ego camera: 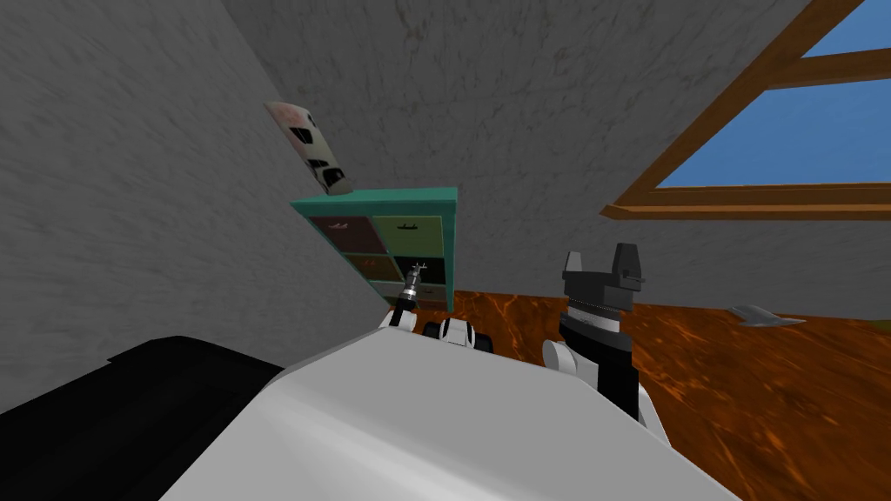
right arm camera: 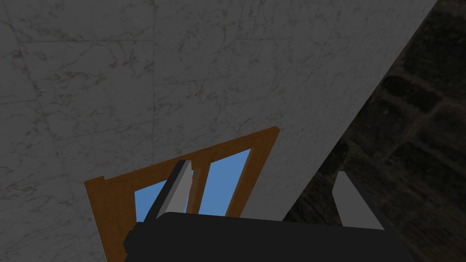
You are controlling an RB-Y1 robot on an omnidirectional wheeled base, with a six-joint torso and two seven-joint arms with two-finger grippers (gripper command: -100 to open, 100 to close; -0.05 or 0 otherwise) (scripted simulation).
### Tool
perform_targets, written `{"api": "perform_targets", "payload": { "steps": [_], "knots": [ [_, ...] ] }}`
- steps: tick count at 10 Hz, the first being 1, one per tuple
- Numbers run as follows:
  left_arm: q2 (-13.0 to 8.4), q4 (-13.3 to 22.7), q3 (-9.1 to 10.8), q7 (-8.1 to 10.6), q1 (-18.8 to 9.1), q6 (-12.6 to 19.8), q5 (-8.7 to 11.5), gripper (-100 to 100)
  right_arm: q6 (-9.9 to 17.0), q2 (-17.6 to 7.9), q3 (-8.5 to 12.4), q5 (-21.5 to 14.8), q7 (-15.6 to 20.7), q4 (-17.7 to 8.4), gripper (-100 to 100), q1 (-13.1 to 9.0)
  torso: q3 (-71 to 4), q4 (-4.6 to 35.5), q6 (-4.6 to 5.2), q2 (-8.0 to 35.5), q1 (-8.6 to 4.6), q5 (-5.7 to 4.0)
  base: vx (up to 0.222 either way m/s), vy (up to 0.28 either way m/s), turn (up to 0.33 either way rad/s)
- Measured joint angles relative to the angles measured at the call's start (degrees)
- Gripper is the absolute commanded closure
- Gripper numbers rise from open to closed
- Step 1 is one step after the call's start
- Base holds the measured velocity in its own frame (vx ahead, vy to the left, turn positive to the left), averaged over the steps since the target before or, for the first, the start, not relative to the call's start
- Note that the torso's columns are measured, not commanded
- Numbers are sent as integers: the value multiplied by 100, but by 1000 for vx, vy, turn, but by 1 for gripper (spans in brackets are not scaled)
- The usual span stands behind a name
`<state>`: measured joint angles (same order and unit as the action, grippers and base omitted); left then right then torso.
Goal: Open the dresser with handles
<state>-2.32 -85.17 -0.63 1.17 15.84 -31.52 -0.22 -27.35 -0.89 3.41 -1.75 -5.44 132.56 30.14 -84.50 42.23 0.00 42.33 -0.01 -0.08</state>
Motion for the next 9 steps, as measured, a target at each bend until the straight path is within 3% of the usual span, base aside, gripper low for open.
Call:
{"api": "perform_targets", "payload": {
  "steps": [8, 9],
  "knots": [
    [-61, -399, -122, 41, 294, 201, -41, 100, 0, 1, -1, 0, 0, 0, 0, -1, 7, 18, -4, 20, -10, 0, -162, -23, 15],
    [-71, -443, -132, 46, 344, 202, -44, -100, 0, 1, -1, 0, 0, 0, 0, -2, 3, 21, 0, 16, -13, -3, -88, -21, 0]
  ]
}}
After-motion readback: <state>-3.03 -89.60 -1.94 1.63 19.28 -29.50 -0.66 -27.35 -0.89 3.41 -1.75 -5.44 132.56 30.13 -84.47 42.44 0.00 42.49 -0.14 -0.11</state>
